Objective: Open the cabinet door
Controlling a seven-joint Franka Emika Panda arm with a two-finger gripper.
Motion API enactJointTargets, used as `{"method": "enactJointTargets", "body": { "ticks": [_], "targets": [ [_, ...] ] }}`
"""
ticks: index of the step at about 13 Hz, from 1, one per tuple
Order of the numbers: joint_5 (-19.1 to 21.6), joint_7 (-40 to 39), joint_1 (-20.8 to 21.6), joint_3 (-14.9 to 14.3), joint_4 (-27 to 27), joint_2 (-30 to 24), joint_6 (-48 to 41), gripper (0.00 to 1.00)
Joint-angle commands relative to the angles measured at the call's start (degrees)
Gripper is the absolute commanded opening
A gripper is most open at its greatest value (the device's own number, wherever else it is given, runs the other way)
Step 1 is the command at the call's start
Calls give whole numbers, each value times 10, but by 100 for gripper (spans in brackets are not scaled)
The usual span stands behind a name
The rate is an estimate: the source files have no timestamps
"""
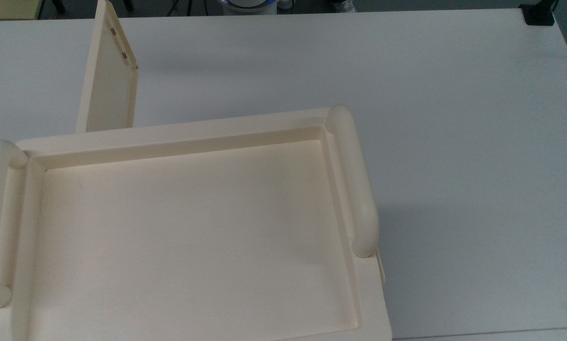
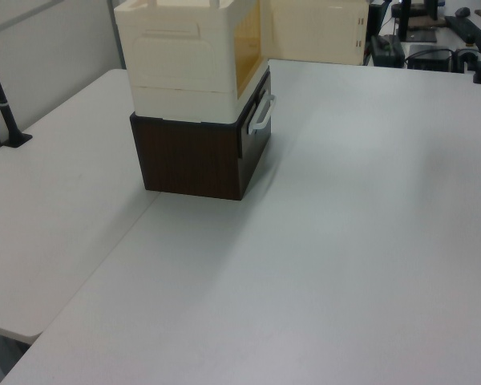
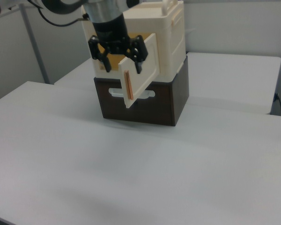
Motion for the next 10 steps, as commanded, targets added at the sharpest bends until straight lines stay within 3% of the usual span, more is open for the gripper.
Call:
{"method": "enactJointTargets", "body": {
  "ticks": [1,3,6,10],
  "targets": [
    [0,94,52,-5,3,-21,-62,100],
    [0,123,84,-7,0,-25,-89,100],
    [-1,180,174,-41,-21,-22,-86,100],
    [-4,227,187,-36,-36,1,-29,100]
  ]
}}
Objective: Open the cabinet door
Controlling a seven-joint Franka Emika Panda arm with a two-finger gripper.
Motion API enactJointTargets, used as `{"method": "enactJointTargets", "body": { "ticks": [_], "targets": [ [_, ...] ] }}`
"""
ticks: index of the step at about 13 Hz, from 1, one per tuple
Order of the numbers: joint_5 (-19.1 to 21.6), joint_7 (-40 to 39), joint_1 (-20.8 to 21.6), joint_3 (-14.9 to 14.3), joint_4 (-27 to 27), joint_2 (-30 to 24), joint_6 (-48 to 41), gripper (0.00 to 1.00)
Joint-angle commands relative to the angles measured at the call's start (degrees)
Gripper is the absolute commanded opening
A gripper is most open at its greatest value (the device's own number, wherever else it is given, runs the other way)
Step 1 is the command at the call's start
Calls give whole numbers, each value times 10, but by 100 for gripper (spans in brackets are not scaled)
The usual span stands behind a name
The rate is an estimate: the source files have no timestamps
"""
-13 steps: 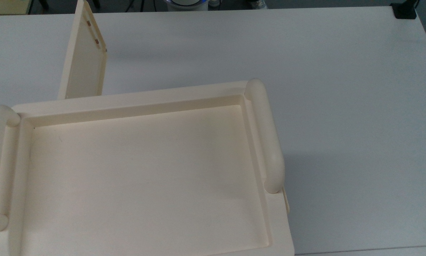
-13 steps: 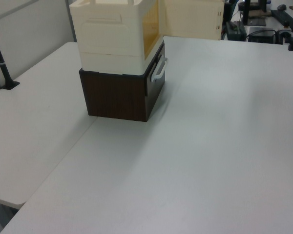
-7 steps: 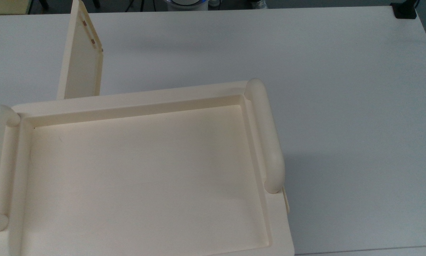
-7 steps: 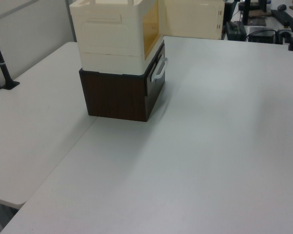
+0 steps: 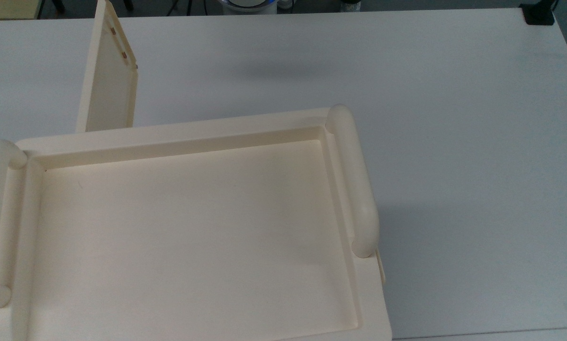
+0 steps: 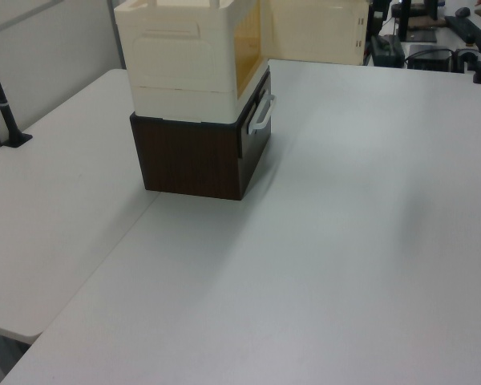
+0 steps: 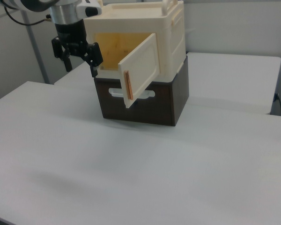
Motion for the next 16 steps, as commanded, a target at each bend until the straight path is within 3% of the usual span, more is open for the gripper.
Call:
{"method": "enactJointTargets", "body": {
  "ticks": [1,8,11,13,16],
  "targets": [
    [-6,17,12,-9,-15,14,41,100],
    [-8,16,11,-9,-17,21,43,100],
    [-27,21,12,-5,-15,24,41,100],
    [-74,68,3,41,-15,30,37,100],
    [-74,97,1,47,-19,28,42,100]
  ]
}}
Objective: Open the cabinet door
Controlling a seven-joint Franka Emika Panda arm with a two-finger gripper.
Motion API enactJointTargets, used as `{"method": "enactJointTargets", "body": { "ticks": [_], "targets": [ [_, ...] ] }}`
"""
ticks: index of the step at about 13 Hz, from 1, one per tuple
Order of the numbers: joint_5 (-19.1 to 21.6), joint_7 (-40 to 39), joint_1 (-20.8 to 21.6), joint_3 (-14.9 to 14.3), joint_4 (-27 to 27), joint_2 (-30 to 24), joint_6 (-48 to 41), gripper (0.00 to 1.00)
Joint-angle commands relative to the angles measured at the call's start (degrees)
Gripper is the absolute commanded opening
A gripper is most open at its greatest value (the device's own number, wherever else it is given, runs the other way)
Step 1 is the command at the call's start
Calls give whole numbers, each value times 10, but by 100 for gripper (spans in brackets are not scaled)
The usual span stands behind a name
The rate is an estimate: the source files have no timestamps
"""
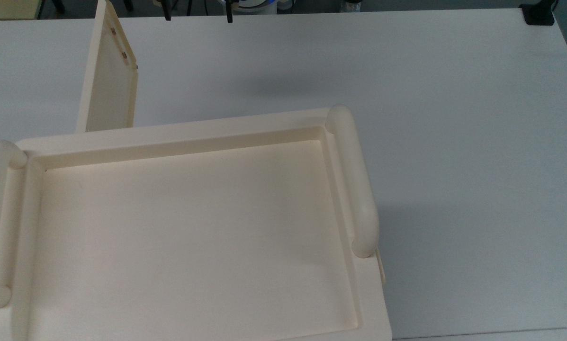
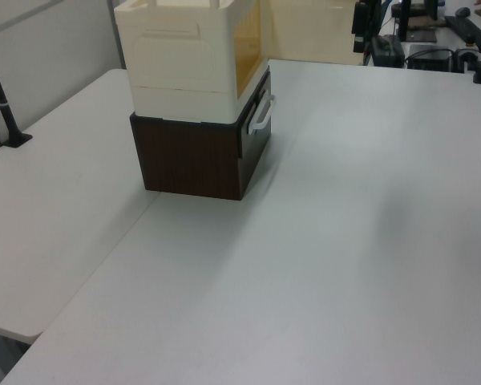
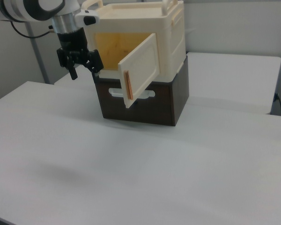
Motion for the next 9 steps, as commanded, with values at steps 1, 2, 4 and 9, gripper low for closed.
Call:
{"method": "enactJointTargets", "body": {
  "ticks": [1,2,4,9],
  "targets": [
    [-7,16,1,3,-13,-8,13,100],
    [-6,16,3,3,-20,-12,13,100],
    [-5,16,7,-3,-37,-24,26,100],
    [-5,16,6,-2,-37,-23,26,100]
  ]
}}
